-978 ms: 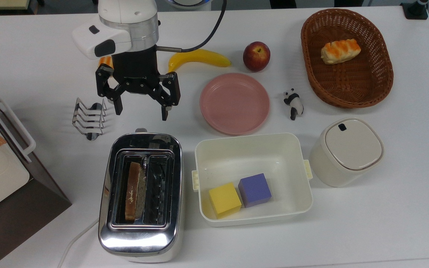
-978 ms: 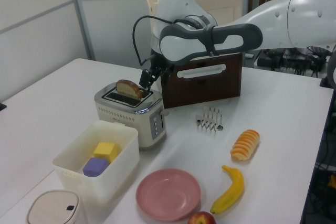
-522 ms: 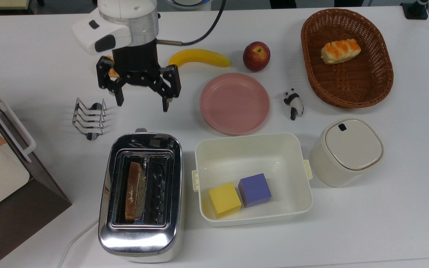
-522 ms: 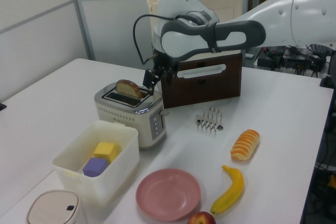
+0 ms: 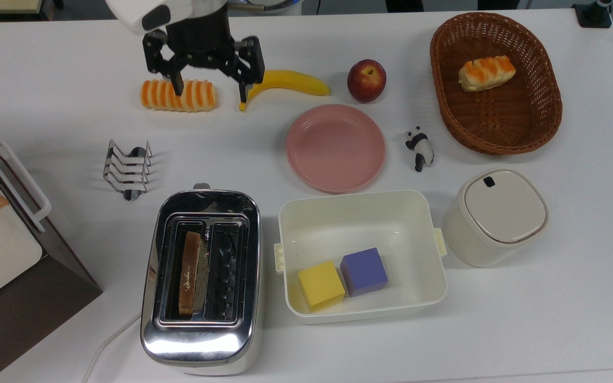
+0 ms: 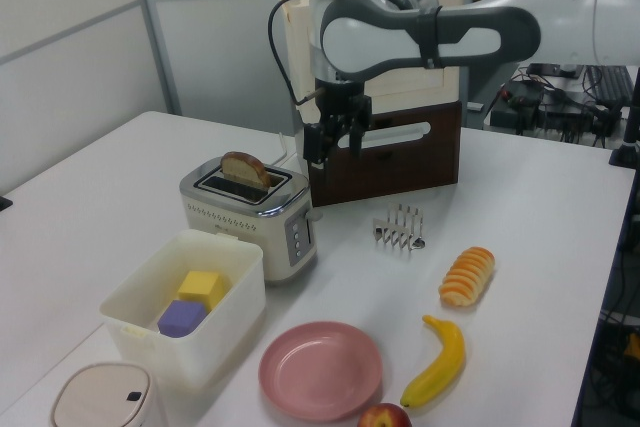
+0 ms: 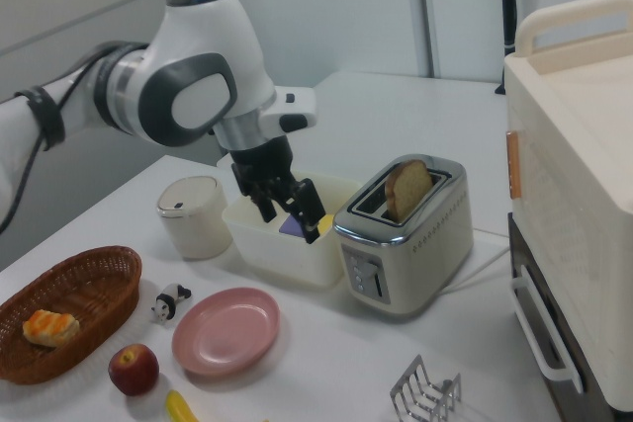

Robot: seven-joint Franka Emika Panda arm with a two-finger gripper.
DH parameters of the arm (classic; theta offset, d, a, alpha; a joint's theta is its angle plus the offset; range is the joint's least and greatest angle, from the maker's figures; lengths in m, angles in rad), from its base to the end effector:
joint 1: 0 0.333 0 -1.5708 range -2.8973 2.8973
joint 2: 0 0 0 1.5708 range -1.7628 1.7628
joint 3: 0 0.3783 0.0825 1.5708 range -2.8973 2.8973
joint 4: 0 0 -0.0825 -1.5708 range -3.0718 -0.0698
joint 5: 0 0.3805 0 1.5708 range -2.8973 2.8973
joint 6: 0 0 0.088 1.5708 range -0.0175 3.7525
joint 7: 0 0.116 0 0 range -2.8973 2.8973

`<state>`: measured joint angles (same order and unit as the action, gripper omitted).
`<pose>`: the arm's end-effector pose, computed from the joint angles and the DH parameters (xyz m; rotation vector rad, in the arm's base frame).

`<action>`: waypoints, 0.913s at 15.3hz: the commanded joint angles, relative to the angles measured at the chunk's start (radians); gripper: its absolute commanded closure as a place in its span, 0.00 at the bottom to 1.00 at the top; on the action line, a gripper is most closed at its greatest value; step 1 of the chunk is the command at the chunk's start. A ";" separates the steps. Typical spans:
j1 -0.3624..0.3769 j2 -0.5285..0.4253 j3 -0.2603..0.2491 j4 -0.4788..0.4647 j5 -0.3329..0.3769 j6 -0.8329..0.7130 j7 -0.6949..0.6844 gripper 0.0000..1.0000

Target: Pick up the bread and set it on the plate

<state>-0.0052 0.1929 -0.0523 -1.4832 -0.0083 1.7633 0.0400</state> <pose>0.6373 -0.0340 0.6228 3.1162 -0.1479 0.1363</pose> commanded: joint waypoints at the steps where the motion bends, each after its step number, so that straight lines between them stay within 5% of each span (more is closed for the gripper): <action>1: 0.004 -0.102 0.000 -0.065 0.017 -0.103 -0.067 0.00; 14: 0.002 -0.128 0.002 -0.078 0.008 -0.166 -0.077 0.00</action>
<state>-0.0044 0.0828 -0.0507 -1.5381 -0.0080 1.5984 -0.0211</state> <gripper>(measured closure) 0.000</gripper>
